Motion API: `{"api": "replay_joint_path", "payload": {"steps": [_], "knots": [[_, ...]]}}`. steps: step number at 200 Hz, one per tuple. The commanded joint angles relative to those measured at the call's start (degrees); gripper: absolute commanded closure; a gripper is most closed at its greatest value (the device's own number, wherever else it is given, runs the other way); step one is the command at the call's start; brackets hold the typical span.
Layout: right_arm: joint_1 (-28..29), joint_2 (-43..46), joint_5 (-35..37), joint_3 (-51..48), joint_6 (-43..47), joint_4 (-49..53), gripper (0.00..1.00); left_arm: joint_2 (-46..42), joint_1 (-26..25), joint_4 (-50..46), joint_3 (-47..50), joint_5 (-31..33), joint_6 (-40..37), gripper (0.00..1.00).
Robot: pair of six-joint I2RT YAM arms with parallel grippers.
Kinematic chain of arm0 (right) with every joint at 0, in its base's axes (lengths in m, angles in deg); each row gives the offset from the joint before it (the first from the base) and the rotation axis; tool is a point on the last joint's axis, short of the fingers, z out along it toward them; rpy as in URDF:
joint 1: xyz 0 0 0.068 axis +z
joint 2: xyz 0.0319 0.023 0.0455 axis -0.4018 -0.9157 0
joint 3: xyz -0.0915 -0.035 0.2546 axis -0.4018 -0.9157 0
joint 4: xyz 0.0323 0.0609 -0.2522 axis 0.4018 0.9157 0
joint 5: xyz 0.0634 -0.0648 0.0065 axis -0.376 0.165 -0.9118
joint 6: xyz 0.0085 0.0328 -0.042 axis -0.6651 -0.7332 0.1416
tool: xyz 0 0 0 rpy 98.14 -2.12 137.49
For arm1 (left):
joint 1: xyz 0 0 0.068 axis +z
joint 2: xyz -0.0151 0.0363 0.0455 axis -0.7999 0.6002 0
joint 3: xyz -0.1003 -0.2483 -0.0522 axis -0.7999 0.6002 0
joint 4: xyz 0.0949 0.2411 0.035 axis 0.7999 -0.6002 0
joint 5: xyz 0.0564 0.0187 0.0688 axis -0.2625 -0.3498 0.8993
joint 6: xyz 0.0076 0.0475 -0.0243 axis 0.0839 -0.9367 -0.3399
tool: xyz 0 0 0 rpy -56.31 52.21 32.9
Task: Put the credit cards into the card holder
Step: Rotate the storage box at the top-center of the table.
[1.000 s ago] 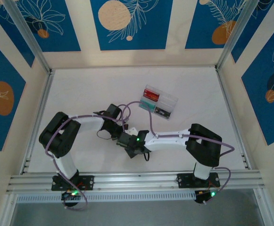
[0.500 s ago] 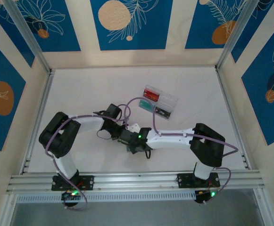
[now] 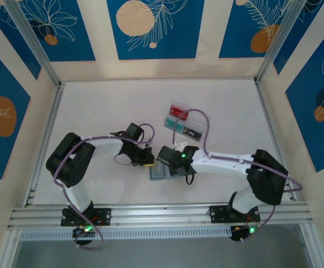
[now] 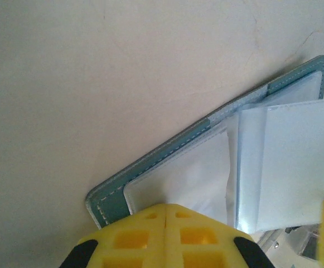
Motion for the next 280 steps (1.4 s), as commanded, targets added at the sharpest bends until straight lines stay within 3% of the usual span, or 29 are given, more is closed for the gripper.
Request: {"api": "replay_joint_path", "payload": {"steps": [1,24,45,64,95,117,166,207,280], "knots": [[-3.5,6.6,-2.9,-2.2,-3.8,0.4,0.10,1.1,-0.4,-5.5,0.8,5.9,-1.8,1.00],[-10.2,12.5,-6.3,-2.0,1.2,-1.5,0.13,1.2,-0.4,-5.6,0.6,5.7,-1.9,1.00],[-16.1,13.8,-6.7,1.0,9.1,-2.8,0.23,1.3,-0.4,-5.7,0.1,5.5,-2.2,1.00],[-20.3,8.6,-3.9,6.7,15.2,-0.5,0.32,1.6,-0.4,-6.1,-0.5,5.5,-2.5,1.00],[-22.8,-2.4,3.4,14.8,23.3,0.5,0.29,1.6,-0.4,-6.9,-1.6,5.6,-3.0,1.00],[-26.2,-8.0,1.7,18.4,27.8,-1.8,0.26,1.6,-0.4,-6.8,-1.7,5.3,-3.0,1.00],[-27.5,-18.2,3.3,24.0,37.6,-6.4,0.25,1.8,-0.4,-6.2,-1.3,5.0,-3.0,1.00],[-28.8,-20.9,-5.0,24.6,40.1,-9.5,0.32,1.9,-0.3,-5.7,-0.9,4.9,-2.9,1.00],[-32.1,-24.2,-11.1,25.4,41.1,-6.2,0.38,1.9,0.1,-5.8,-1.0,4.9,-2.8,1.00]]}}
